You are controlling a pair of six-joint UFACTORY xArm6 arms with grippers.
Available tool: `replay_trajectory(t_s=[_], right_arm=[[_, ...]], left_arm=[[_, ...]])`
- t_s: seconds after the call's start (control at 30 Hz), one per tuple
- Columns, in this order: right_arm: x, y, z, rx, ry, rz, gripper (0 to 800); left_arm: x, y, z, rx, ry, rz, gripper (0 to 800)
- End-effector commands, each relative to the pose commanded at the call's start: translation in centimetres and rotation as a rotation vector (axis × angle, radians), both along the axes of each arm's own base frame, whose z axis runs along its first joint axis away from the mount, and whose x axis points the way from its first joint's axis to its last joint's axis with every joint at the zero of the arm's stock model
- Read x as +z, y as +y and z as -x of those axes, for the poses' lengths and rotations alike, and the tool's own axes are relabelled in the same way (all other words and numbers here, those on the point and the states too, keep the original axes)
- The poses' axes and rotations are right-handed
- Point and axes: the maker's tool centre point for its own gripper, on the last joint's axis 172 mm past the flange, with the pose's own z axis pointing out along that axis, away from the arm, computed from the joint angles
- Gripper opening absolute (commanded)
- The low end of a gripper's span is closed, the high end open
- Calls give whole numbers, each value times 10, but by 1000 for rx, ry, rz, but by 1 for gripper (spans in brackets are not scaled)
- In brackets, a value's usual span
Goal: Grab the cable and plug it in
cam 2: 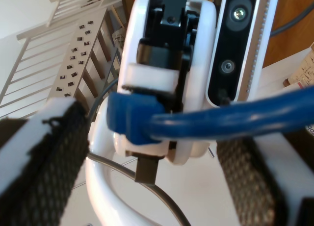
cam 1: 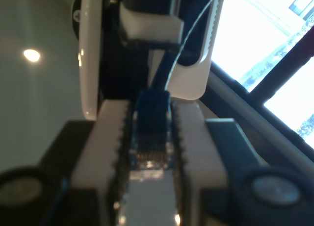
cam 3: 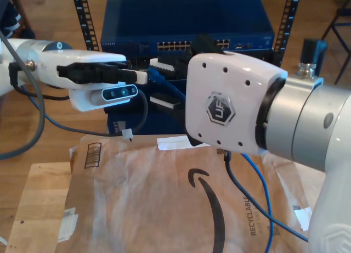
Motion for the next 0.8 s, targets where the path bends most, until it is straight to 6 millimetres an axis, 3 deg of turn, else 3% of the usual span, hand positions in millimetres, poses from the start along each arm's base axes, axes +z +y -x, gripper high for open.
replay_trajectory(t_s=[0.5, 0.73, 0.8], right_arm=[[4, -1, -2, -10, -11, -13, 171], [-2, 1, -4, -10, -1, -4, 169], [-3, 1, -5, -10, 1, -2, 121]], left_arm=[[0, 0, 0, 1, 3, 0, 15], [0, 0, 0, 1, 0, -1, 18], [0, 0, 0, 1, 0, -1, 18]])
